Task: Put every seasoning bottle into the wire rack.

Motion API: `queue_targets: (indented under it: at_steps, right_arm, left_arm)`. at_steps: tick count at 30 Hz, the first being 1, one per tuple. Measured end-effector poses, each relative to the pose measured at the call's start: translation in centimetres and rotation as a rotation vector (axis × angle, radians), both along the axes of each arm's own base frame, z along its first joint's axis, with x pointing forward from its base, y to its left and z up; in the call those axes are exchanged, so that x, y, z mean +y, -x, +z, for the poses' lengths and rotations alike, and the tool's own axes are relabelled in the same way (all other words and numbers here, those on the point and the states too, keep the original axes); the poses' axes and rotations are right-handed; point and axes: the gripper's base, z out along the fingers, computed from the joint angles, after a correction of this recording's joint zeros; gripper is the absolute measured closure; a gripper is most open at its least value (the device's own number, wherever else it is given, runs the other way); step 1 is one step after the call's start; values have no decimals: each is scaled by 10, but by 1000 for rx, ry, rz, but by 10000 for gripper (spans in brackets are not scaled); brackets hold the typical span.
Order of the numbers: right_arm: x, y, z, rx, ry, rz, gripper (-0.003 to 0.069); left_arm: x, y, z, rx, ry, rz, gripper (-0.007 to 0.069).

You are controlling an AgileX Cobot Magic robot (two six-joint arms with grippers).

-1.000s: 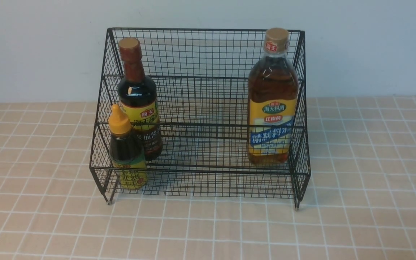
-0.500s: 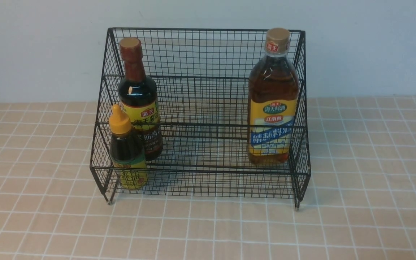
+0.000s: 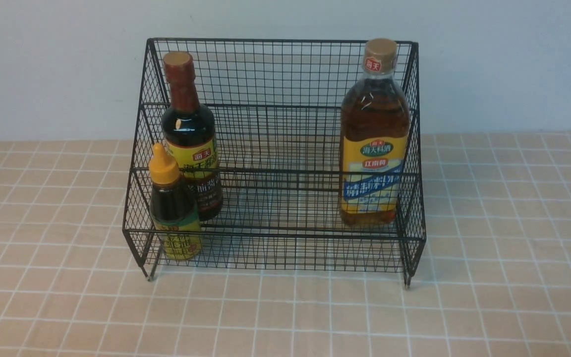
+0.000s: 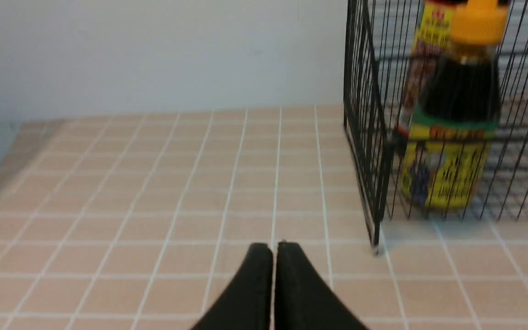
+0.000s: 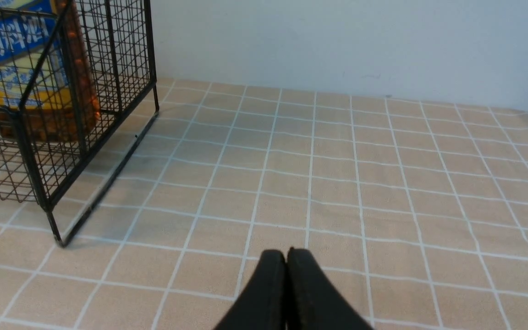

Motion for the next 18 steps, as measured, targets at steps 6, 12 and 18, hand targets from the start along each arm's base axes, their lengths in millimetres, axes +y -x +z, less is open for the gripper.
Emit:
queue_targets:
  at_steps: [6, 12, 18]
  right_arm:
    - [0, 0, 0, 0, 0, 0, 673]
    - [0, 0, 0, 0, 0, 0, 673]
    - [0, 0, 0, 0, 0, 0, 673]
  left_arm:
    - [0, 2, -11, 93, 4, 6, 631]
    - [0, 2, -11, 94, 5, 6, 631]
    - [0, 2, -12, 96, 5, 6, 631]
